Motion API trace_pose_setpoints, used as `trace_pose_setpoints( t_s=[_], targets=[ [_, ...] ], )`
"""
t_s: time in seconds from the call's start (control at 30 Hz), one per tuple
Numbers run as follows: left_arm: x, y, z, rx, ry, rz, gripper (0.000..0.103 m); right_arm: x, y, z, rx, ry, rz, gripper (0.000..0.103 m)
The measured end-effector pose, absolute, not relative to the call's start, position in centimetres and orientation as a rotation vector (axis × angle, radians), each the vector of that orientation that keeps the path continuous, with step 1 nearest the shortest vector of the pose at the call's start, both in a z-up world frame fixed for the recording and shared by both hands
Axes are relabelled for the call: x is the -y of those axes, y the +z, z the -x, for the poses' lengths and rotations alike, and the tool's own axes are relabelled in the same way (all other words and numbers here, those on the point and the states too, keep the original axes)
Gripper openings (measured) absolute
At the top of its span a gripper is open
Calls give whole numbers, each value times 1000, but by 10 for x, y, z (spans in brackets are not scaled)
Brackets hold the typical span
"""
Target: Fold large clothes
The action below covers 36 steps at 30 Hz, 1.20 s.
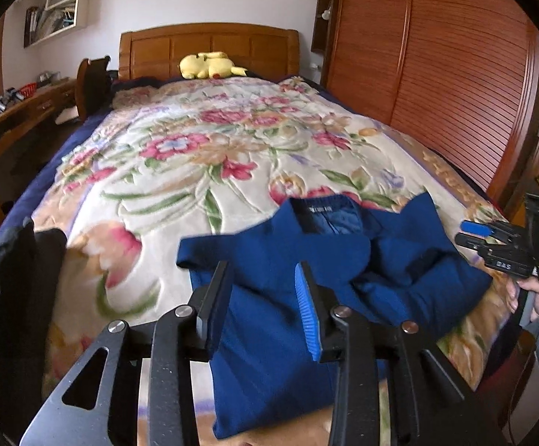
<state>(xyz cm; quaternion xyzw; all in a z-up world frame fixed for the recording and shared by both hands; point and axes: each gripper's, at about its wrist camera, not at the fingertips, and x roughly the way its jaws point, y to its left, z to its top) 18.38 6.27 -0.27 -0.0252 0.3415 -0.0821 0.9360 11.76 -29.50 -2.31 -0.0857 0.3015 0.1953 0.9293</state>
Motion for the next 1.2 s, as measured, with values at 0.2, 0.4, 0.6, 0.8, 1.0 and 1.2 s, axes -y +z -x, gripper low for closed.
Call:
trace_pose_setpoints(
  t_s=[0.2,0.4,0.6,0.8,1.0,1.2],
  targets=[
    [-61,-21,-173,-722,-196,56,38,283,-31,-133,-710,388,252,48],
    [-57,-30,-170,-724,-200,46,54,279,-39,-153,-775,340,332,48],
    [-54,-38,-170,-734,-207,41,66,270,-51,-176,-834,296,447,43],
    [-55,-44,-172,-733,-208,52,73,253,-35,-211,-781,300,496,9],
    [-61,-43,-173,-728,-193,69,73,214,9,-253,-639,317,466,8],
    [-70,-39,-172,-724,-166,74,74,196,42,-262,-533,353,323,28]
  ],
)
